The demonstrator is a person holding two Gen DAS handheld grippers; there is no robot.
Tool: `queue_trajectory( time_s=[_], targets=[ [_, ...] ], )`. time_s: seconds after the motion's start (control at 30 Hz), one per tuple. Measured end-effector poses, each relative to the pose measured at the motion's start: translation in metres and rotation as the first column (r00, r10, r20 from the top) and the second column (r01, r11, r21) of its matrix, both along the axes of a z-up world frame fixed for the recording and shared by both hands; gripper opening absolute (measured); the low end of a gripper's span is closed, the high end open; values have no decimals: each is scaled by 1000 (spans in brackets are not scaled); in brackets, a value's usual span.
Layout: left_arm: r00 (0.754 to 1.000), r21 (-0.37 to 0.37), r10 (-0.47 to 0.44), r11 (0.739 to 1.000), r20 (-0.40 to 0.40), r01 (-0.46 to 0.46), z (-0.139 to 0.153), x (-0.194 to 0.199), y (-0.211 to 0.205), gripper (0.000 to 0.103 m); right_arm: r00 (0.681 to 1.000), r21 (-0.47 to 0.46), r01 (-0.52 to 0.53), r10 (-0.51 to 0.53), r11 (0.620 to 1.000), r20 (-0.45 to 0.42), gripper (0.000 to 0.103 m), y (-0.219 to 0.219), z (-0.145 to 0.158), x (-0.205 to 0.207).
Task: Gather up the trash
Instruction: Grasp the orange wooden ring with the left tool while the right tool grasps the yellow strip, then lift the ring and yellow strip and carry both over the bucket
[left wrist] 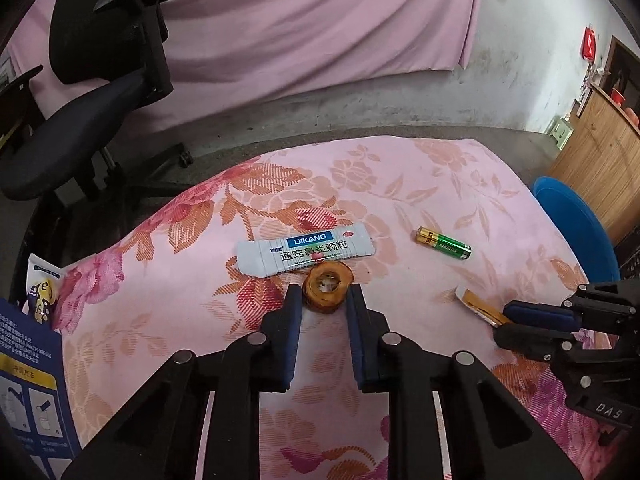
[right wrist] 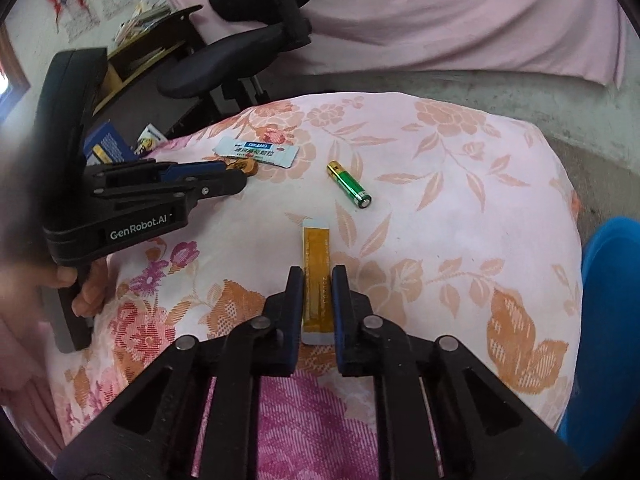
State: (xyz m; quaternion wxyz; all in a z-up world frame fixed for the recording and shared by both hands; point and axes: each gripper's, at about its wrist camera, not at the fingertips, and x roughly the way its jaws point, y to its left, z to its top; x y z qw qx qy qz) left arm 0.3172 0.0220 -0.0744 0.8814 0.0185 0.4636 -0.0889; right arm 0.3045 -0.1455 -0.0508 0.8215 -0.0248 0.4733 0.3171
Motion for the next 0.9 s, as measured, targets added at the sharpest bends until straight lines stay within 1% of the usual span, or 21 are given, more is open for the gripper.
queue_trajectory(
  time_s=[0.1, 0.2, 0.3, 0.43, 0.57, 0.67, 0.73, 0.8, 0.83, 0.87, 0.9],
  targets=[
    [1000, 12, -14, 1000, 17, 13, 4, -8, -3, 18, 1000, 10, 18, -18, 1000, 3, 42, -3, 2, -5],
    [999, 43, -34, 999, 38, 33, 8, -21, -10, 18, 999, 47, 47, -47, 998, -2, 41, -12, 4, -11],
    [996, 50, -48, 998, 69, 45, 13, -34, -18, 18, 996, 92, 94, -94, 991, -2, 41, -25, 8, -16],
    [993, -3, -40, 999, 109, 41, 21, -52, -23, 18, 988, 146, 146, -153, 978, 35, 41, -42, 18, -27],
    [981, -64, -12, 998, 192, 25, 36, -72, -26, 18, 965, 219, 187, -221, 958, 144, 41, -56, 37, -46],
    [967, -100, 10, 995, 256, 16, 46, -89, -33, 18, 923, 247, 236, -296, 940, 245, 41, -70, 52, -65],
    [954, -109, 13, 994, 301, 21, 54, -99, -39, 18, 899, 270, 248, -325, 930, 294, 41, -77, 60, -76],
    [933, -110, 15, 994, 359, 26, 64, -109, -45, 18, 868, 293, 252, -350, 922, 352, 41, -85, 68, -88],
    [916, -111, 19, 993, 401, 28, 70, -117, -50, 18, 854, 300, 253, -358, 920, 379, 41, -89, 71, -93],
    [902, -115, 26, 993, 432, 26, 75, -123, -53, 18, 836, 304, 254, -367, 918, 409, 41, -92, 75, -99],
    [890, -120, 30, 992, 455, 28, 80, -127, -55, 18, 809, 305, 260, -380, 916, 448, 41, -95, 80, -105]
  ],
)
